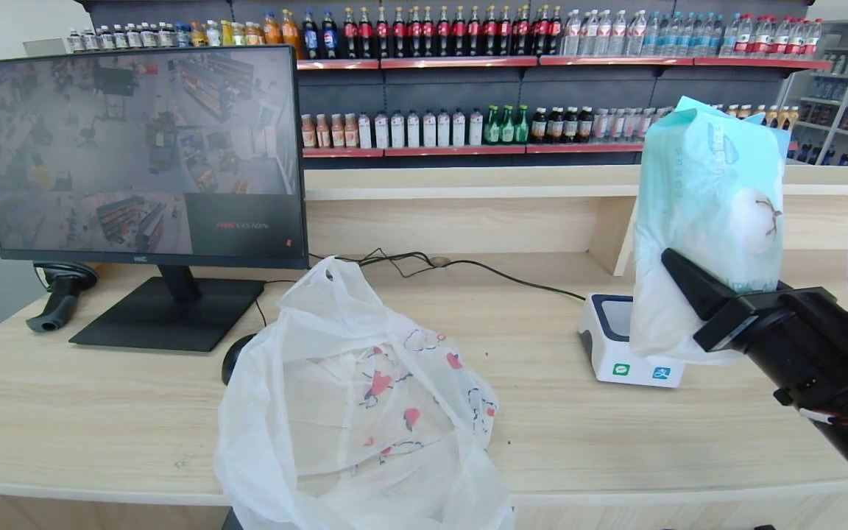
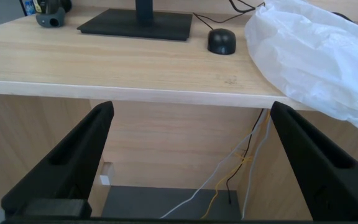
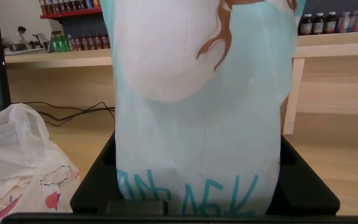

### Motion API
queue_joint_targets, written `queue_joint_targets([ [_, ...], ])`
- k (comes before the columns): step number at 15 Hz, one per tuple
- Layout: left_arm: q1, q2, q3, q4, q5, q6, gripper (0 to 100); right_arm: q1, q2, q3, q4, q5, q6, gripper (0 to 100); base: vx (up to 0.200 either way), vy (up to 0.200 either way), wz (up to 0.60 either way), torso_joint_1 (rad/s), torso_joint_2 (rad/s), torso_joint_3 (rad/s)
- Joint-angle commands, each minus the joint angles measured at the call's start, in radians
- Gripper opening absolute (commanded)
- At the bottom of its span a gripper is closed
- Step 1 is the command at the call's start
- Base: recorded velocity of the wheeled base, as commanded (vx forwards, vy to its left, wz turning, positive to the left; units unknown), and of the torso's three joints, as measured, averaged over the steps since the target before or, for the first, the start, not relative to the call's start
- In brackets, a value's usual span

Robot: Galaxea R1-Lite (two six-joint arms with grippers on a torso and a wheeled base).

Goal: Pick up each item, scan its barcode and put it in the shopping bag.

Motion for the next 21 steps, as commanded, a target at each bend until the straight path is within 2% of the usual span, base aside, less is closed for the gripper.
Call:
queue_joint_targets([
  [1, 0.000, 0.000, 0.000, 0.000, 0.000, -0.001, 100, 0.000, 0.005, 0.001, -0.001, 0.001, 0.000, 0, -0.200, 0.000, 0.00, 0.012, 0.00, -0.002],
  [3, 0.000, 0.000, 0.000, 0.000, 0.000, -0.001, 100, 0.000, 0.005, 0.004, -0.001, 0.000, 0.000, 0, -0.200, 0.000, 0.00, 0.010, 0.00, 0.000],
  [12, 0.000, 0.000, 0.000, 0.000, 0.000, -0.001, 100, -0.001, -0.007, 0.037, -0.002, -0.002, 0.000, 0, 0.000, 0.000, 0.00, 0.000, 0.00, 0.000],
  [21, 0.000, 0.000, 0.000, 0.000, 0.000, -0.002, 100, -0.001, -0.004, 0.040, -0.004, 0.000, 0.000, 0, 0.000, 0.200, 0.00, 0.003, 0.00, 0.002],
])
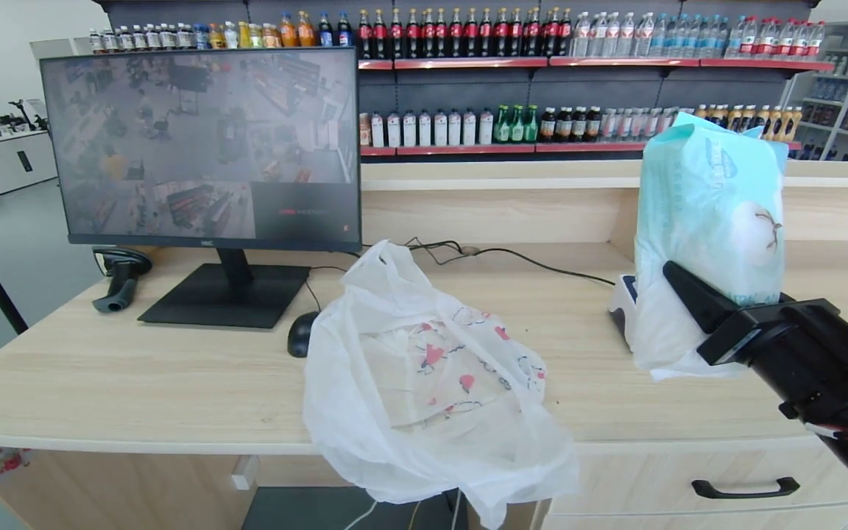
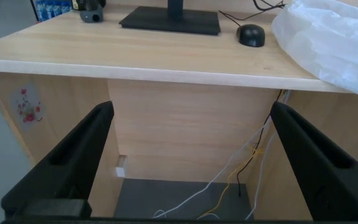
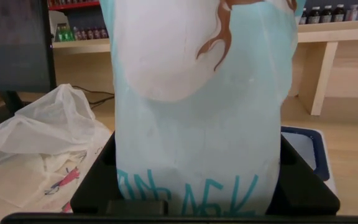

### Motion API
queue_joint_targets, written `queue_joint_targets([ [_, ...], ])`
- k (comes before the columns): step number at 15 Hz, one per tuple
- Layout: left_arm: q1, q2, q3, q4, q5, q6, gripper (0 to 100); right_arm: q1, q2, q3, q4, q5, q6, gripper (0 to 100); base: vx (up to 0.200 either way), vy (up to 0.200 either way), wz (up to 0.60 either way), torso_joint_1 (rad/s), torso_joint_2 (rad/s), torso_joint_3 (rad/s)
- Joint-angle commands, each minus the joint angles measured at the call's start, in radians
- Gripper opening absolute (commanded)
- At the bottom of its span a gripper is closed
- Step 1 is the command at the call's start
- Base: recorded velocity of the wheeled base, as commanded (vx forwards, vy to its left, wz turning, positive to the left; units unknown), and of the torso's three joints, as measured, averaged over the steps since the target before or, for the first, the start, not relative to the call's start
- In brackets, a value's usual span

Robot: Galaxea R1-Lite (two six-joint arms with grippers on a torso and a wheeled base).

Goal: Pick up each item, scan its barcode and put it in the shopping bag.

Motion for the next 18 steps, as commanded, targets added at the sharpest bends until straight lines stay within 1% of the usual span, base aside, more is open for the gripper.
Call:
queue_joint_targets([
  [1, -0.001, 0.000, 0.000, 0.000, 0.000, 0.000, 100, 0.000, 0.004, 0.000, -0.001, 0.000, 0.000, 0, 0.000, 0.000, 0.00, 0.000, 0.00, 0.000],
  [4, -0.001, 0.000, 0.000, 0.000, 0.000, 0.000, 100, 0.000, 0.002, 0.001, -0.001, 0.000, -0.002, 0, 0.000, 0.000, 0.00, 0.000, 0.00, 0.000],
  [8, -0.001, 0.000, 0.000, 0.000, 0.000, 0.000, 100, 0.022, 0.005, 0.004, -0.001, 0.000, -0.008, 0, 0.000, 0.000, 0.60, 0.001, 0.00, 0.004],
  [10, -0.001, 0.000, 0.000, 0.000, 0.000, 0.001, 100, 0.051, 0.005, 0.007, -0.001, 0.000, -0.008, 0, 0.000, 0.000, 0.60, 0.012, 0.01, 0.000],
  [12, -0.001, 0.000, 0.000, 0.000, 0.000, 0.001, 100, 0.082, 0.004, 0.038, 0.001, 0.012, -0.005, 0, 0.000, 0.000, 0.60, 0.000, 0.00, 0.005],
  [15, -0.001, 0.000, 0.000, 0.000, 0.000, 0.001, 100, 0.089, 0.036, 0.090, 0.001, 0.092, -0.011, 0, 0.000, 0.000, 0.00, 0.000, 0.00, 0.000],
  [16, -0.001, 0.000, 0.000, 0.000, 0.000, 0.001, 100, 0.100, 0.060, 0.072, -0.001, 0.112, -0.017, 0, 0.000, 0.000, 0.00, 0.000, 0.00, 0.000],
  [17, -0.001, 0.000, 0.000, 0.000, 0.000, 0.001, 100, 0.100, 0.082, 0.004, 0.007, 0.110, -0.012, 0, 0.000, 0.000, 0.00, 0.000, 0.00, 0.000],
  [18, -0.001, 0.000, 0.000, -0.002, 0.000, 0.000, 100, 0.100, 0.103, 0.001, 0.009, 0.110, -0.005, 0, 0.000, 0.000, 0.00, 0.000, 0.00, 0.000],
])
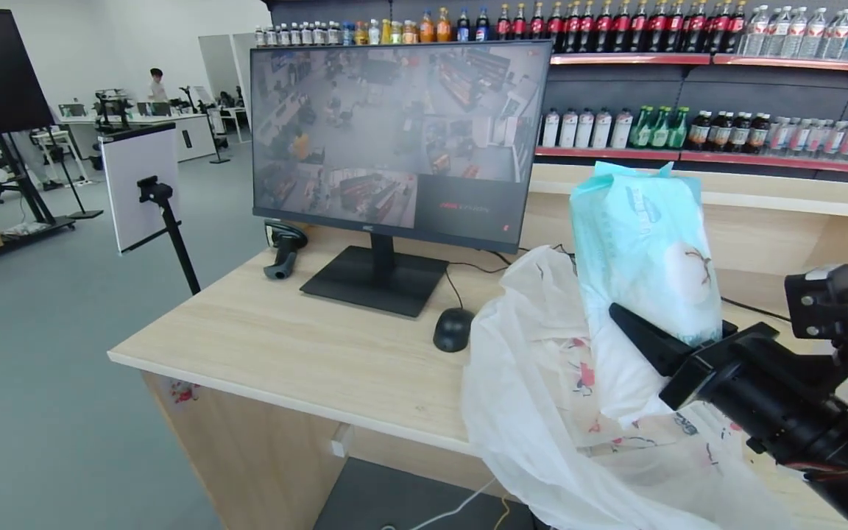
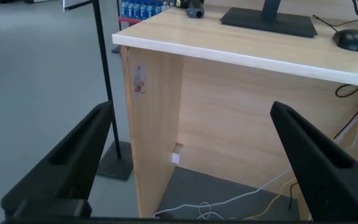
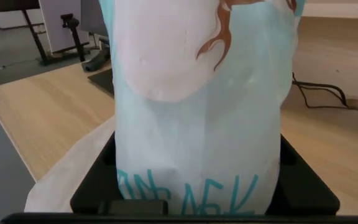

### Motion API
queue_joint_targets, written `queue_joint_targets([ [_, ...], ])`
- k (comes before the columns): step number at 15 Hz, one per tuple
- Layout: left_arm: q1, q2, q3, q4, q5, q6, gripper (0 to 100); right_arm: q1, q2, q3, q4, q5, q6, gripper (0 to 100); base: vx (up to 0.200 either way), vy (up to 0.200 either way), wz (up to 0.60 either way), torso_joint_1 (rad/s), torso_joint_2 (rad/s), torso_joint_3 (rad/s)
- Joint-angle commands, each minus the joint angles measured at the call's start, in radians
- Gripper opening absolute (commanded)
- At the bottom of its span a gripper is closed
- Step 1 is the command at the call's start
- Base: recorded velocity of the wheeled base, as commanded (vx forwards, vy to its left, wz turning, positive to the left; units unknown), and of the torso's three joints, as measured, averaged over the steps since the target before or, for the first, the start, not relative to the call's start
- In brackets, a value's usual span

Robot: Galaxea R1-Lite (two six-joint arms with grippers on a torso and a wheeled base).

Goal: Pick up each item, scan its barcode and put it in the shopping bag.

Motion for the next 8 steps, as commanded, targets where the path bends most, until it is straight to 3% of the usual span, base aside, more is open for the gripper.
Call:
queue_joint_targets([
  [1, 0.000, 0.000, 0.000, 0.000, 0.000, -0.001, 100, 0.010, 0.072, -0.003, -0.001, 0.007, 0.009, 0, 0.000, 0.000, 0.00, 0.000, 0.00, 0.000],
  [4, 0.000, 0.000, 0.000, 0.000, 0.000, 0.001, 100, 0.078, 0.105, 0.029, -0.013, 0.007, 0.058, 0, 0.000, 0.000, 0.00, 0.000, 0.00, 0.000],
  [8, 0.000, 0.000, 0.000, -0.002, 0.000, 0.001, 100, 0.059, 0.178, 0.063, -0.021, 0.007, 0.061, 0, 0.000, 0.000, 0.00, 0.000, 0.00, 0.000],
])
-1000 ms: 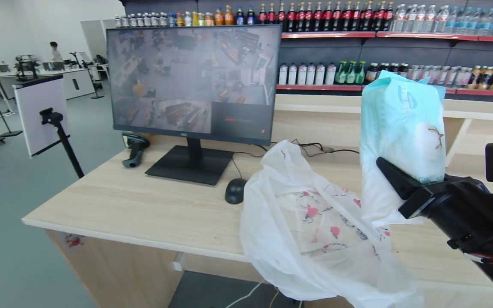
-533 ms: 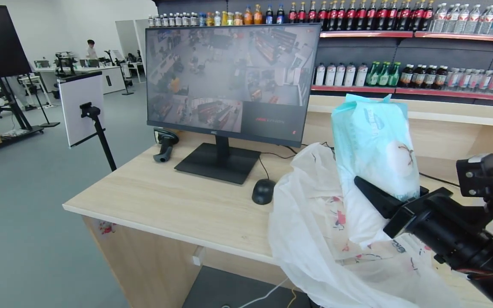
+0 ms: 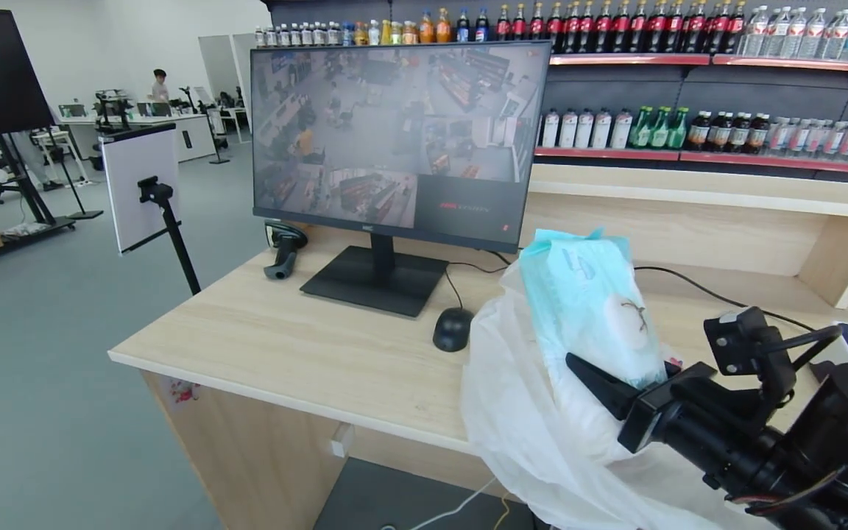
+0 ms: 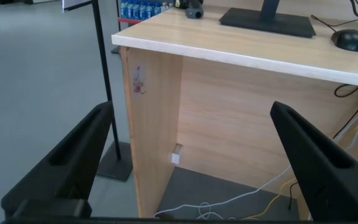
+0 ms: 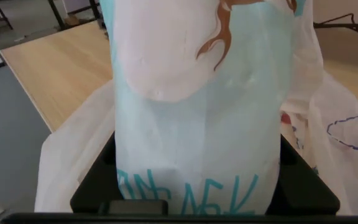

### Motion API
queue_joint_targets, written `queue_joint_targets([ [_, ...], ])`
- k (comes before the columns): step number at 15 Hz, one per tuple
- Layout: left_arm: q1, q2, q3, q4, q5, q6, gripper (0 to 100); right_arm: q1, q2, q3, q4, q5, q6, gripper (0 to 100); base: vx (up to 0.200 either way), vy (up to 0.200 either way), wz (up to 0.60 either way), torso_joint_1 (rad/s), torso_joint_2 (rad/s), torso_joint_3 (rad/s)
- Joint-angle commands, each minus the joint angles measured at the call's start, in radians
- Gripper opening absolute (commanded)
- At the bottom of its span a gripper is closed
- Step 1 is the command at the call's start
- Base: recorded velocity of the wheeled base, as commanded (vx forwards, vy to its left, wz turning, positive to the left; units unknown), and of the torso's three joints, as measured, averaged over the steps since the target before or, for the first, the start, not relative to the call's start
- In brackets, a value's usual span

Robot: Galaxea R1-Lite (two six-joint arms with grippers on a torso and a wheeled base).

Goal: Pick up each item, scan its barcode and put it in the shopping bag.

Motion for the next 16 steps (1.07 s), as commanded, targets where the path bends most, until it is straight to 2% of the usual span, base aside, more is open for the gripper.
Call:
queue_joint_targets([
  [1, 0.000, 0.000, 0.000, 0.000, 0.000, 0.000, 100, -0.012, 0.057, 0.011, -0.002, 0.000, 0.000, 0, 0.000, 0.000, 0.00, 0.000, 0.00, 0.000],
  [5, 0.000, 0.000, 0.000, 0.000, 0.000, 0.000, 100, -0.193, 0.112, 0.002, -0.002, -0.003, -0.035, 0, 0.000, 0.000, 0.00, 0.000, 0.00, 0.000],
  [10, 0.000, 0.000, 0.000, 0.000, 0.000, 0.000, 100, -0.302, 0.111, 0.007, -0.002, -0.002, -0.037, 0, 0.000, 0.000, 0.00, 0.000, 0.00, 0.000],
  [13, 0.000, 0.000, 0.000, 0.000, 0.000, 0.000, 100, -0.310, 0.097, -0.023, -0.002, 0.000, -0.043, 0, 0.000, 0.000, 0.00, 0.000, 0.00, 0.000],
  [14, 0.000, 0.000, 0.000, 0.000, 0.000, 0.002, 100, -0.273, 0.080, -0.084, -0.002, -0.006, -0.050, 0, 0.000, 0.000, 0.00, 0.000, 0.00, 0.000],
  [16, 0.000, 0.000, 0.000, 0.000, 0.000, 0.000, 100, -0.250, 0.069, -0.104, -0.002, -0.031, -0.032, 0, 0.000, 0.000, 0.00, 0.000, 0.00, 0.000],
])
